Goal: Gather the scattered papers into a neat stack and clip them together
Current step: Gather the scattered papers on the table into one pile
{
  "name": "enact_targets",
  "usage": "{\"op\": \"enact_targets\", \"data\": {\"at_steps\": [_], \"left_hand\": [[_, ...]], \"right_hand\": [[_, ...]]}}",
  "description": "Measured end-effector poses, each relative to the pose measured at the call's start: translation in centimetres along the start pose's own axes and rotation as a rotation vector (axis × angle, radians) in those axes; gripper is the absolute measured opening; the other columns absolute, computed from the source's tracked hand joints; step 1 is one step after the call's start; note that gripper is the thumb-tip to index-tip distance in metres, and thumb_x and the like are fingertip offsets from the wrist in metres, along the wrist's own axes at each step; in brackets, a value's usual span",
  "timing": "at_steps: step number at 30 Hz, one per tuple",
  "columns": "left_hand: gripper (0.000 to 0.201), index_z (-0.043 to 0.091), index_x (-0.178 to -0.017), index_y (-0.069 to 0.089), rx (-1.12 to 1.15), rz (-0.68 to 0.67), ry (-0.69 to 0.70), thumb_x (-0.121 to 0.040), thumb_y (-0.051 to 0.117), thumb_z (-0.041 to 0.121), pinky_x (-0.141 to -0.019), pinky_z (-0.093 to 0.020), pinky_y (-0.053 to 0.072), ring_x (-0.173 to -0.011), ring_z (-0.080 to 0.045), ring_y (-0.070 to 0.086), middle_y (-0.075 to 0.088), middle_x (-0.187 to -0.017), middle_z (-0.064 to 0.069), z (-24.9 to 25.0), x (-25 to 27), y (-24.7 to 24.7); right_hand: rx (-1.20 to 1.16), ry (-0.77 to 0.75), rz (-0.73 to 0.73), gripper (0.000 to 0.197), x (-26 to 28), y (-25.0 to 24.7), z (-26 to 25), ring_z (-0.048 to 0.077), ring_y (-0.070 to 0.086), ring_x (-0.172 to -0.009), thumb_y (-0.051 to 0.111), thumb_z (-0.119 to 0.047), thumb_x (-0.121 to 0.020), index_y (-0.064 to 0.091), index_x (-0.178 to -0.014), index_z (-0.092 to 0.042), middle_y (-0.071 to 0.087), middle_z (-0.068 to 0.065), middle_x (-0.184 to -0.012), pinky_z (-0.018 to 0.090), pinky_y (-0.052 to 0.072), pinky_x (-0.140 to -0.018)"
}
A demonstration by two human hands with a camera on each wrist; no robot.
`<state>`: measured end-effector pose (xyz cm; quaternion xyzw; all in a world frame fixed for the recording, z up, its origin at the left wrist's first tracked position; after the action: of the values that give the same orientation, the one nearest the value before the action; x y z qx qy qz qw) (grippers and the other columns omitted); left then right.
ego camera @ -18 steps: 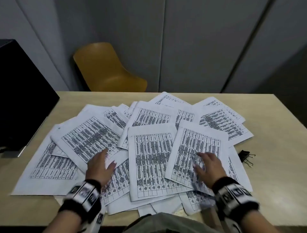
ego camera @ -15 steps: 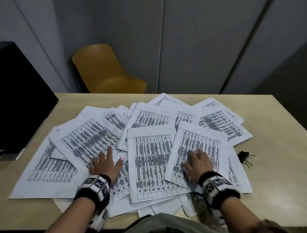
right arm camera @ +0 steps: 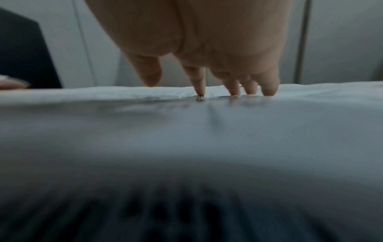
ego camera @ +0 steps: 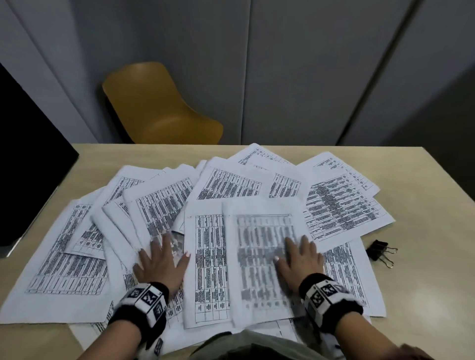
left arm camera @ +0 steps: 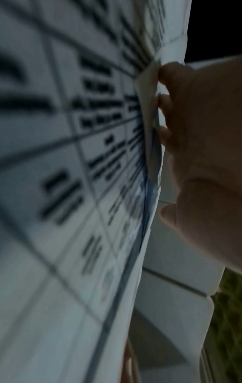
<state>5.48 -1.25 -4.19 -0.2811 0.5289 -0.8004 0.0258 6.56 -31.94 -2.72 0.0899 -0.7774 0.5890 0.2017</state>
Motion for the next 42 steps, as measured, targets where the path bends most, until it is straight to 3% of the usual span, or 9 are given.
{"op": "enact_targets", "data": {"at_steps": [6, 11, 15, 21, 28, 33, 35, 38, 42], "left_hand": [[0.075, 0.026, -0.149, 0.0, -0.005, 0.087, 0.202, -0.088, 0.028, 0.06, -0.115, -0.047, 0.011, -0.145, -0.029, 0.009, 0.009, -0.159, -0.005, 0.5, 1.8, 0.7], [0.069, 0.023, -0.142, 0.023, 0.57, 0.281, -0.011, -0.084, 0.059, 0.033, -0.104, -0.048, 0.038, -0.124, -0.036, 0.045, 0.033, -0.145, -0.017, -0.4, -0.8, -2.2], [0.081, 0.016, -0.143, 0.022, 0.731, 0.268, -0.242, -0.076, 0.068, 0.025, -0.106, -0.044, 0.037, -0.126, -0.037, 0.045, 0.04, -0.141, -0.022, -0.4, -3.5, -2.4], [0.078, 0.011, -0.139, 0.028, 0.836, 0.197, -0.335, -0.075, 0.068, 0.03, -0.104, -0.041, 0.039, -0.119, -0.035, 0.051, 0.053, -0.131, -0.019, 0.2, -4.4, -1.6], [0.064, 0.011, -0.12, 0.049, 0.597, 0.136, -0.26, -0.065, 0.078, 0.029, -0.096, -0.037, 0.045, -0.108, -0.033, 0.056, 0.054, -0.123, -0.016, 0.0, -4.0, -1.9], [0.077, 0.015, -0.122, 0.05, 0.249, 0.103, -0.055, -0.055, 0.086, 0.026, -0.099, -0.04, 0.044, -0.113, -0.036, 0.05, 0.042, -0.125, -0.018, 1.2, -2.7, -1.7], [0.084, 0.018, -0.127, 0.047, 0.196, 0.054, 0.007, -0.053, 0.087, 0.025, -0.102, -0.04, 0.041, -0.119, -0.035, 0.046, 0.04, -0.128, -0.016, 1.2, -2.3, -1.5], [0.091, 0.019, -0.134, 0.04, 0.282, 0.031, 0.071, -0.055, 0.086, 0.018, -0.105, -0.042, 0.039, -0.124, -0.034, 0.043, 0.038, -0.133, -0.016, 0.8, -2.0, -1.5], [0.08, 0.014, -0.136, 0.032, 0.624, 0.09, -0.05, -0.071, 0.076, 0.03, -0.102, -0.044, 0.042, -0.121, -0.034, 0.048, 0.045, -0.137, -0.02, -0.3, -2.5, -3.1]], "right_hand": [[-0.196, -0.255, 0.075, 0.044, 0.7, -0.6, -2.8, 0.024, 0.032, -0.134, 0.05, -0.039, -0.088, 0.049, -0.13, -0.026, 0.035, 0.005, -0.147, 0.034, 0.024, -0.112], [-0.641, 0.302, 0.318, 0.059, -4.8, -4.6, 1.2, 0.038, 0.047, -0.12, 0.065, -0.024, -0.081, 0.041, -0.132, -0.009, 0.045, 0.023, -0.133, 0.044, 0.041, -0.102], [-0.98, 0.406, 0.238, 0.065, -7.4, -4.9, 1.0, 0.036, 0.052, -0.118, 0.065, -0.021, -0.082, 0.032, -0.135, -0.004, 0.052, 0.023, -0.13, 0.039, 0.041, -0.099], [-0.835, 0.212, 0.124, 0.025, -7.5, -3.8, -1.0, 0.022, 0.055, -0.084, 0.056, -0.013, -0.088, 0.061, -0.104, 0.006, 0.061, 0.016, -0.09, 0.024, 0.042, -0.069], [-0.677, 0.072, -0.123, 0.024, -4.8, -3.0, -0.9, 0.017, 0.047, -0.058, 0.052, -0.025, -0.091, 0.05, -0.073, -0.009, 0.05, 0.009, -0.066, 0.021, 0.037, -0.052], [-0.911, 0.159, -0.097, 0.05, -3.8, -1.5, -2.2, 0.031, 0.064, -0.097, 0.077, -0.037, -0.066, 0.056, -0.105, -0.014, 0.065, 0.011, -0.109, 0.049, 0.052, -0.088], [-0.895, 0.188, -0.125, 0.061, -2.6, -0.7, -3.2, 0.029, 0.066, -0.09, 0.082, -0.028, -0.058, 0.056, -0.11, -0.011, 0.068, 0.011, -0.105, 0.047, 0.056, -0.081], [-0.885, 0.191, -0.11, 0.039, -1.3, -0.4, -3.4, 0.022, 0.063, -0.068, 0.069, -0.009, -0.077, 0.057, -0.114, -0.003, 0.066, 0.009, -0.085, 0.03, 0.054, -0.057], [-1.024, 0.238, -0.074, 0.037, 0.2, 0.0, -1.6, 0.024, 0.057, -0.066, 0.061, -0.004, -0.081, 0.054, -0.118, -0.004, 0.064, 0.015, -0.083, 0.033, 0.05, -0.059]]}}
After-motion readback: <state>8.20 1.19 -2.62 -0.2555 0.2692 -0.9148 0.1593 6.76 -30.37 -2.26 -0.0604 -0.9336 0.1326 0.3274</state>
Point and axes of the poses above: each hand's wrist, its own x-axis away from the middle knuckle, its own y-axis out of the palm, z = x × y, the point moved 3 cm from there along -x, towards the middle knuckle
